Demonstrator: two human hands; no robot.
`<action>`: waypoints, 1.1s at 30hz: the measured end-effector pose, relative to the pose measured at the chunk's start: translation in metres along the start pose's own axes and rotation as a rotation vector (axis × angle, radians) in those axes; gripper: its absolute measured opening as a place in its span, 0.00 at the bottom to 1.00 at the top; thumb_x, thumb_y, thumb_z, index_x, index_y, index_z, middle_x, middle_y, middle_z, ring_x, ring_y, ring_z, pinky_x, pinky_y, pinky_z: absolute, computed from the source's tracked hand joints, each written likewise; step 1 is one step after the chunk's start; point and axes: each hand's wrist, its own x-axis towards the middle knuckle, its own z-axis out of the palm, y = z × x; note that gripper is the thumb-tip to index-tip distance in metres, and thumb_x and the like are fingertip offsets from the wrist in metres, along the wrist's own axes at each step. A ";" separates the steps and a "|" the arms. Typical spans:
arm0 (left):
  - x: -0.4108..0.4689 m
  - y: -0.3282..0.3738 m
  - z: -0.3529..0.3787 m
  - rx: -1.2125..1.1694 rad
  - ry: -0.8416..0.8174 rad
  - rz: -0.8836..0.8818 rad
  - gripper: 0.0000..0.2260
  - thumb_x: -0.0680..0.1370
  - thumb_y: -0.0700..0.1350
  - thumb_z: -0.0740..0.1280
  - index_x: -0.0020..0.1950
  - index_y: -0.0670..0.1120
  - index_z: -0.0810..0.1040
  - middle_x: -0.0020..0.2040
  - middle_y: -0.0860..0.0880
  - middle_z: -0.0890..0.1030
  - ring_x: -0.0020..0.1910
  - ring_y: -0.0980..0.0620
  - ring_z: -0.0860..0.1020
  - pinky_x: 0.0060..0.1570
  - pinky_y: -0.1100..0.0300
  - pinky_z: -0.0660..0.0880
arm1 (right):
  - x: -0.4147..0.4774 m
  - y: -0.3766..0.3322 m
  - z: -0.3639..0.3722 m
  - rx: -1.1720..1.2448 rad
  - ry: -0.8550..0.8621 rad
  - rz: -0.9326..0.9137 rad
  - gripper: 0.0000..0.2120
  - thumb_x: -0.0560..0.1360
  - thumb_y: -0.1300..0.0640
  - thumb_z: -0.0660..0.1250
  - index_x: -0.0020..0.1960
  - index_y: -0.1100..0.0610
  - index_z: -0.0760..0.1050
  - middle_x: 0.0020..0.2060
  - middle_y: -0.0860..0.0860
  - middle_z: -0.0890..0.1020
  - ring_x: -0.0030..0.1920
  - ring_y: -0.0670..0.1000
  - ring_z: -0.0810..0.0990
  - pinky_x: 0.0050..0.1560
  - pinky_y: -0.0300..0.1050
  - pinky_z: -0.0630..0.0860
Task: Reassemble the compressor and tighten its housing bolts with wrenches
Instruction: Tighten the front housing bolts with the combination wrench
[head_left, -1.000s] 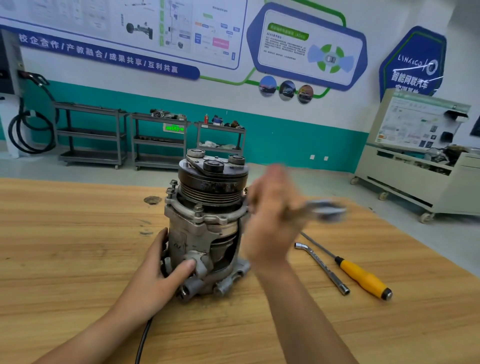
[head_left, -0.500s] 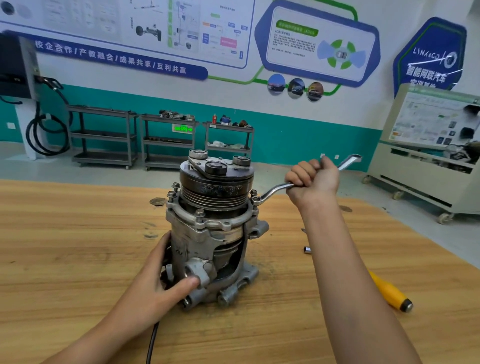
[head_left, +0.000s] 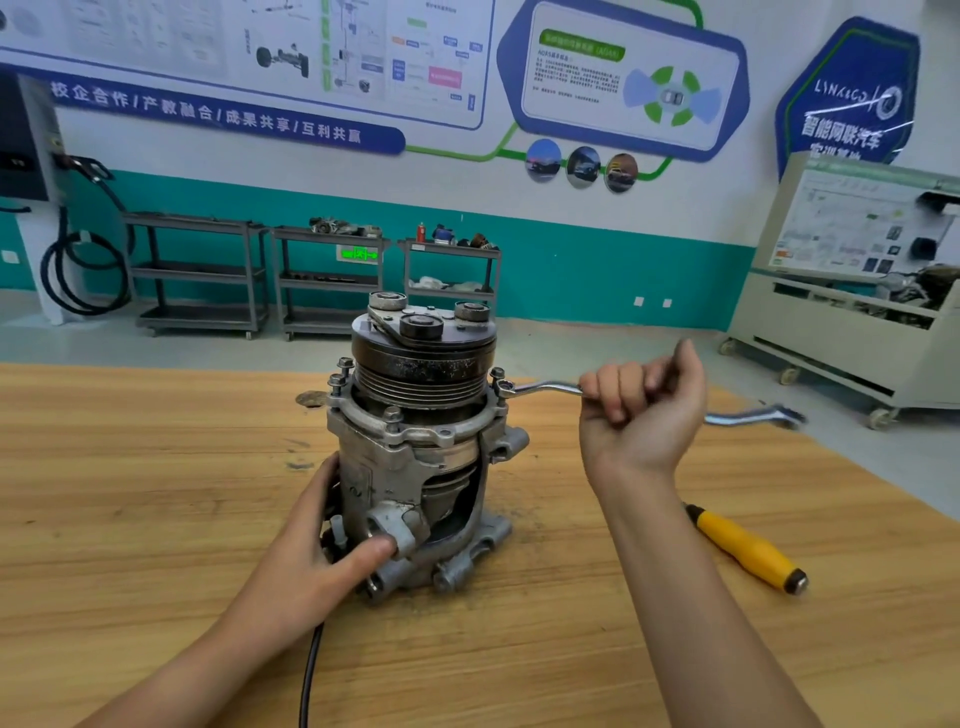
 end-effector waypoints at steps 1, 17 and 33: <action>0.000 0.000 0.000 0.001 0.001 -0.001 0.51 0.55 0.68 0.65 0.75 0.55 0.52 0.69 0.60 0.61 0.68 0.60 0.61 0.68 0.54 0.63 | -0.010 0.001 0.000 -0.063 -0.053 -0.064 0.26 0.80 0.54 0.51 0.23 0.52 0.63 0.17 0.46 0.59 0.19 0.46 0.58 0.25 0.36 0.65; 0.002 -0.003 0.002 -0.020 0.027 0.095 0.31 0.69 0.50 0.75 0.64 0.62 0.61 0.68 0.58 0.67 0.69 0.58 0.65 0.63 0.68 0.62 | -0.061 0.076 0.025 -1.344 -0.787 -1.077 0.21 0.76 0.56 0.62 0.25 0.60 0.69 0.21 0.52 0.70 0.24 0.53 0.67 0.32 0.44 0.62; 0.003 -0.007 -0.001 -0.018 -0.007 -0.011 0.45 0.56 0.68 0.67 0.68 0.62 0.49 0.69 0.63 0.58 0.69 0.63 0.59 0.67 0.59 0.62 | 0.033 -0.017 0.048 -0.004 -0.126 0.083 0.21 0.80 0.53 0.50 0.29 0.55 0.61 0.17 0.47 0.57 0.16 0.44 0.53 0.18 0.33 0.51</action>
